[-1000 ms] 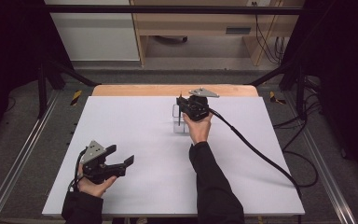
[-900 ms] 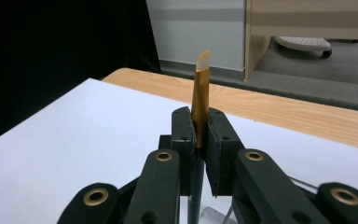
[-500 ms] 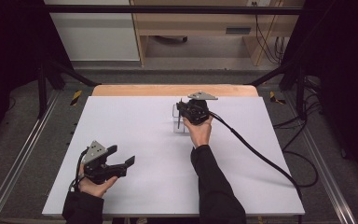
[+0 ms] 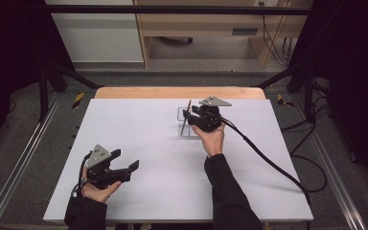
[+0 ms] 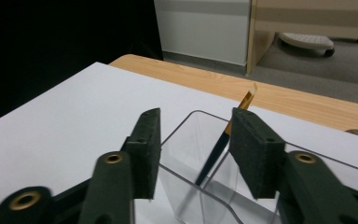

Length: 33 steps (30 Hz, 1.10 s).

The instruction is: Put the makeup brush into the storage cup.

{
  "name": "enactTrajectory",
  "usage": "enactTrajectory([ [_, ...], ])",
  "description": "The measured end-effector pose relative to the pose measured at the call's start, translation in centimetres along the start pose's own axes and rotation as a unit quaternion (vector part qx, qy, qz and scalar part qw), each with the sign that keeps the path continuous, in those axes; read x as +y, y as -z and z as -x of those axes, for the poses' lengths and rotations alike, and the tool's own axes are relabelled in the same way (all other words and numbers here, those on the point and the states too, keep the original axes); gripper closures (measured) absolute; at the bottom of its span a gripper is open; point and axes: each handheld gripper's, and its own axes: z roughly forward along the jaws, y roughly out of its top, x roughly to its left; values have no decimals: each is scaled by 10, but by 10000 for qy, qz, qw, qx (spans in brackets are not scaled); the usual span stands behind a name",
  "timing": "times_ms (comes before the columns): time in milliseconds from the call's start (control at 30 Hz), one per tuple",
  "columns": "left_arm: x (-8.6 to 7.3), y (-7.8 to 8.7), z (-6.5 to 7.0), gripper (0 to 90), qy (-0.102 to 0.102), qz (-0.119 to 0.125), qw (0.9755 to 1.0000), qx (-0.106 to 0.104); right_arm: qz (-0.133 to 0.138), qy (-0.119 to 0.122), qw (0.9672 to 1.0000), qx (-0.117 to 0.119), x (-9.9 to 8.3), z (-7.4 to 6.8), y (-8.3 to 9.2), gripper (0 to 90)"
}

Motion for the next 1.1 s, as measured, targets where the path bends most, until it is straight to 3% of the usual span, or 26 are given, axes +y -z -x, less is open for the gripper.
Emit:
enactTrajectory([
  [200, 0, -1, 0, 170, -2, -11, 10000, -1, 91, 139, 9999, -10, 0, 1, 17, 378],
  [367, 0, -1, 1, 170, -13, -15, 10000, -3, 124, 117, 9998, 87, -1, 0, 30, 285],
  [733, 0, 0, 1, 165, -24, -5, 10000, 11, 98, 398, 9987, 299, -3, -9, 54, 160],
  [1100, 0, 0, 0, 163, -2, 4, 10000, 23, 250, 308, 9983, 431, -13, -4, 85, 121],
])
